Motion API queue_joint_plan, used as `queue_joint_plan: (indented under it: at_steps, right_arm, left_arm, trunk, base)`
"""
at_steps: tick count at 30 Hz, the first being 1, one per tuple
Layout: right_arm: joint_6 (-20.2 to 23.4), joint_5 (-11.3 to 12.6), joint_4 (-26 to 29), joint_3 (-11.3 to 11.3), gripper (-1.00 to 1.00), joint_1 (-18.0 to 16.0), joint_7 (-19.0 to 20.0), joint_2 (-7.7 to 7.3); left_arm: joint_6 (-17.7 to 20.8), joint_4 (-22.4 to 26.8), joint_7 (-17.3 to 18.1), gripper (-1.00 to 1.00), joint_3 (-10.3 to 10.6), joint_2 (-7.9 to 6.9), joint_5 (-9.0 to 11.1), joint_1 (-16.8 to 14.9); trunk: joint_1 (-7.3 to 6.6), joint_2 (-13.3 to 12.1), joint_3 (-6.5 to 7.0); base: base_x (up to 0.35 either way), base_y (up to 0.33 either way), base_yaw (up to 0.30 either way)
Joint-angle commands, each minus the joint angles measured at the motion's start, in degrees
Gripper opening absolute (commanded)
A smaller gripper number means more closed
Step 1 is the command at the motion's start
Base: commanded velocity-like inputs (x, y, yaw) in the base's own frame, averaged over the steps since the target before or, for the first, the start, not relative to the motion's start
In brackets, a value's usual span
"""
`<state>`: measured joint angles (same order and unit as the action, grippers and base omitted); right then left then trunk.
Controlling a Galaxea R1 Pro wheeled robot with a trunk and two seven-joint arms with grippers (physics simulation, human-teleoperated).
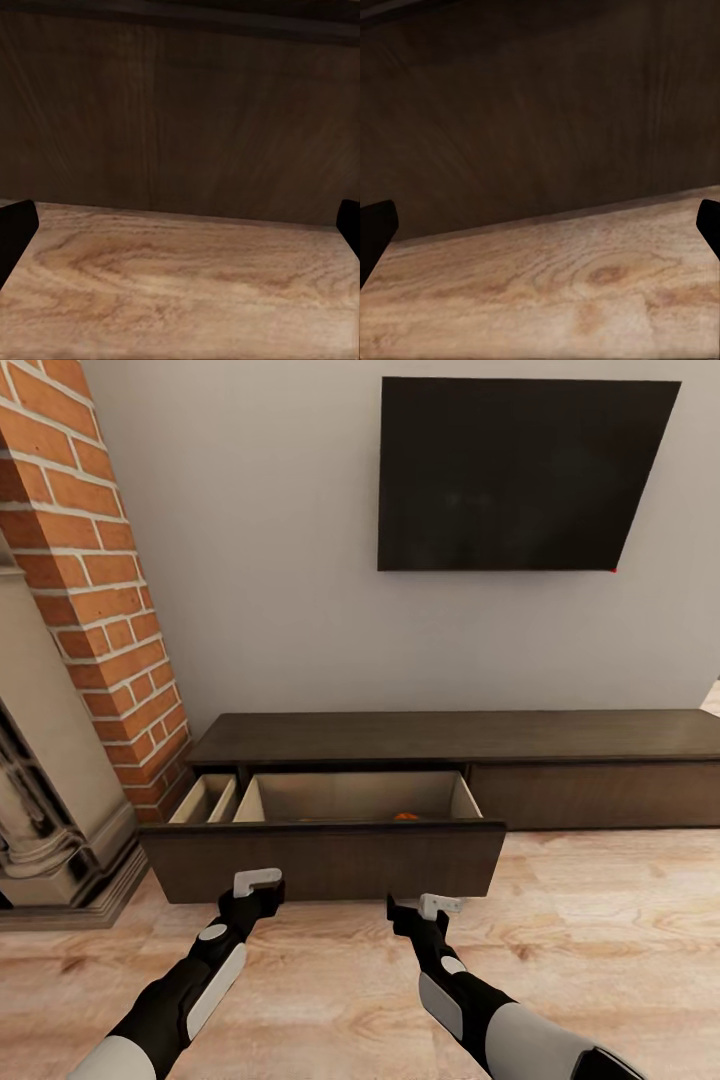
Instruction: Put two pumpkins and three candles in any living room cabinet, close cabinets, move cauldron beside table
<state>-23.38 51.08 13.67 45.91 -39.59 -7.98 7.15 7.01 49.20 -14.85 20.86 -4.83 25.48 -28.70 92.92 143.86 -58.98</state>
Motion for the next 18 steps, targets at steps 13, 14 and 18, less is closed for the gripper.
queue_joint_plan:
  at_steps: [13, 14, 18]
  right_arm:
    - [-0.09, 0.24, -0.05, 0.5, 1.0, -0.04, -0.37, 0.05]
    - [-0.09, 0.24, -0.05, 0.5, 1.0, -0.04, -0.37, 0.05]
    - [-0.09, 0.26, -0.05, 0.5, 1.0, -0.03, -0.37, 0.06]
  left_arm:
    - [0.21, 0.05, -0.48, 1.0, 0.35, -0.09, 0.48, -0.04]
    - [0.24, 0.04, -0.5, 1.0, 0.34, -0.09, 0.47, -0.04]
    - [0.28, 0.02, -0.51, 1.0, 0.32, -0.09, 0.45, -0.04]
  trunk:
    - [-0.01, 0.02, -0.06]
    - [-0.01, 0.02, -0.06]
    - [-0.01, 0.02, -0.06]
  base:
    - [0.034, 0.0, 0.0]
    - [0.195, 0.0, 0.0]
    - [0.232, 0.0, 0.0]
